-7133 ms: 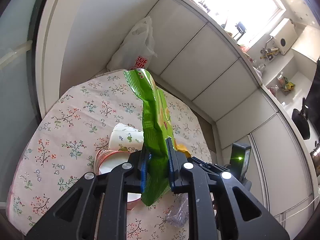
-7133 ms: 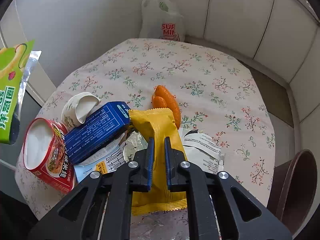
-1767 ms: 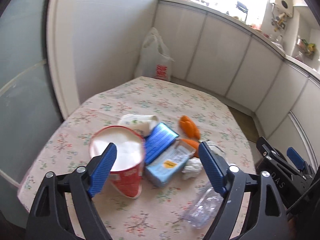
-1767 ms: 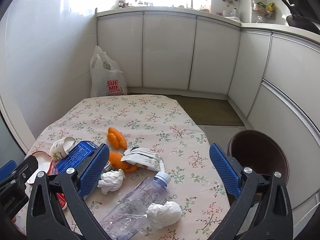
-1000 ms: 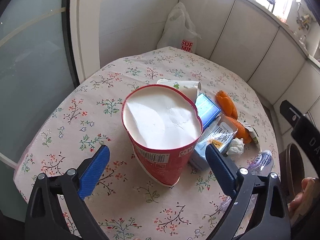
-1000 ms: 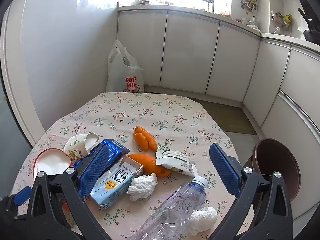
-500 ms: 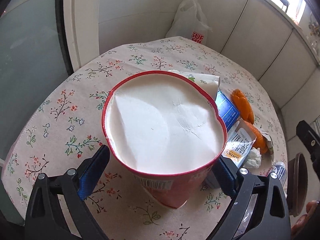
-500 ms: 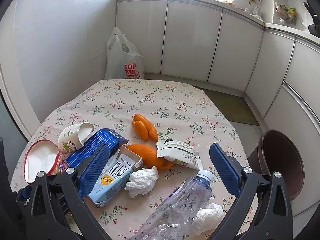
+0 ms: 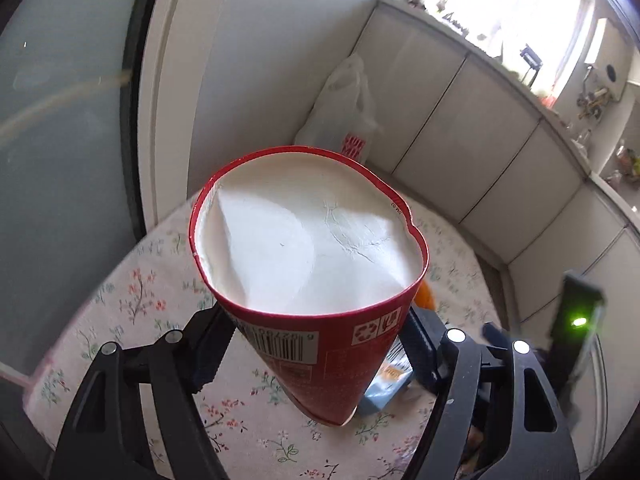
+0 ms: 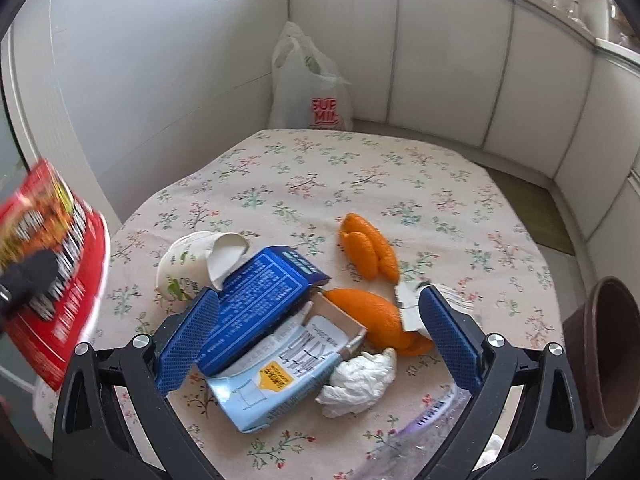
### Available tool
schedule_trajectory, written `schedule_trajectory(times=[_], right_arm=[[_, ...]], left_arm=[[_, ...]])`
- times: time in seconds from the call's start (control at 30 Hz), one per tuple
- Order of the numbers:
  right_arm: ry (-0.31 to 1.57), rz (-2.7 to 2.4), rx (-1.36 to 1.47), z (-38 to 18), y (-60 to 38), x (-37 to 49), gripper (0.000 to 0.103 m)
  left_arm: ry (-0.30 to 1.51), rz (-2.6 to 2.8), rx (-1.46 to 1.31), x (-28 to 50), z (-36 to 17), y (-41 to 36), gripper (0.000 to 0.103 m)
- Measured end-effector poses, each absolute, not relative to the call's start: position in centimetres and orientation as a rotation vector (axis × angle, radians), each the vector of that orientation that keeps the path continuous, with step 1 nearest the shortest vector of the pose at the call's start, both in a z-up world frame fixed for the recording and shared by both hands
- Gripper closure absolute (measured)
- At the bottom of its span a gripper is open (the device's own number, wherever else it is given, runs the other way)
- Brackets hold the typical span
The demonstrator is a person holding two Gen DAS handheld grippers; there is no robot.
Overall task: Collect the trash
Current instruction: 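Grasp the white paper cup with the right tool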
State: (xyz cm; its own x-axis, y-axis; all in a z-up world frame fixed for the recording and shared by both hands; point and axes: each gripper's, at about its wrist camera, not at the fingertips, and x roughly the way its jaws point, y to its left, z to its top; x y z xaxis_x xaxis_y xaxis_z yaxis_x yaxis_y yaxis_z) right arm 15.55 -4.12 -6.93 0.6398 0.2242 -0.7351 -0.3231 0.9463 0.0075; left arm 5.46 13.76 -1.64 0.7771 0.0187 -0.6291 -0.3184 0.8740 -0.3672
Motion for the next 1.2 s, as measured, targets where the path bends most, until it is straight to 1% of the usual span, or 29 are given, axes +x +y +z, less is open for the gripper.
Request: schedule_trajectory(times=[0.1,0.23,0.37,0.47,0.57,0.73,0.83,0.87,0.9,0.93,1.03,1.07,1.1,1.2], right_arm=[[0.849,0.415,-0.15,-7.6,-2.4,16.7,0.007],[0.896,0.579,-0.239,-8.6,0.8,17.9,0.007],[0.887,0.692,-0.419,-8.8,3.9,18.8,0.007],[0.928,0.777,-0.632,-9.5,6.9,19.2,0.007],[0.956,0.805,-0.816,-10.3,9.4,19.4,0.007],[1.05,0.808,-0.954,-12.0,12.0,20.4,0.007],[1.086,0.789,-0.994,-12.9,12.8,21.0,0.007],[1.096,0.78,-1.002,-13.2,13.0,21.3,0.009],[1.107,0.769,-1.01,-13.5,13.1,21.4,0.017],[1.119,0.767,-1.012,-13.7,13.2,21.6,0.022],[1.132,0.738,-1.02,-14.2,13.1,21.9,0.034],[1.13,0.736,-1.019,-14.2,13.0,21.9,0.05],[1.146,0.741,-1.0,-14.2,12.9,22.1,0.065],[1.135,0.719,-0.969,-14.0,12.8,22.5,0.075]], left_arm=[[0.582,0.154,-0.424,4.7,2.6,14.2,0.03],[0.529,0.142,-0.342,4.5,5.8,15.1,0.03],[0.519,0.128,-0.369,5.0,5.4,17.0,0.029],[0.572,0.111,-0.452,6.2,4.1,18.5,0.029],[0.527,0.149,-0.434,6.4,4.8,19.1,0.029],[0.435,0.159,-0.397,5.0,6.8,18.9,0.029],[0.411,0.168,-0.392,4.7,7.2,19.3,0.028],[0.408,0.173,-0.396,4.5,7.1,19.6,0.028],[0.406,0.179,-0.403,4.6,7.1,19.9,0.028],[0.407,0.184,-0.409,4.7,7.1,20.1,0.028],[0.414,0.201,-0.437,4.9,6.8,21.1,0.028],[0.417,0.206,-0.446,5.0,6.8,21.3,0.028],[0.421,0.21,-0.453,5.1,6.7,21.5,0.028],[0.431,0.212,-0.474,5.2,6.5,21.6,0.028]])
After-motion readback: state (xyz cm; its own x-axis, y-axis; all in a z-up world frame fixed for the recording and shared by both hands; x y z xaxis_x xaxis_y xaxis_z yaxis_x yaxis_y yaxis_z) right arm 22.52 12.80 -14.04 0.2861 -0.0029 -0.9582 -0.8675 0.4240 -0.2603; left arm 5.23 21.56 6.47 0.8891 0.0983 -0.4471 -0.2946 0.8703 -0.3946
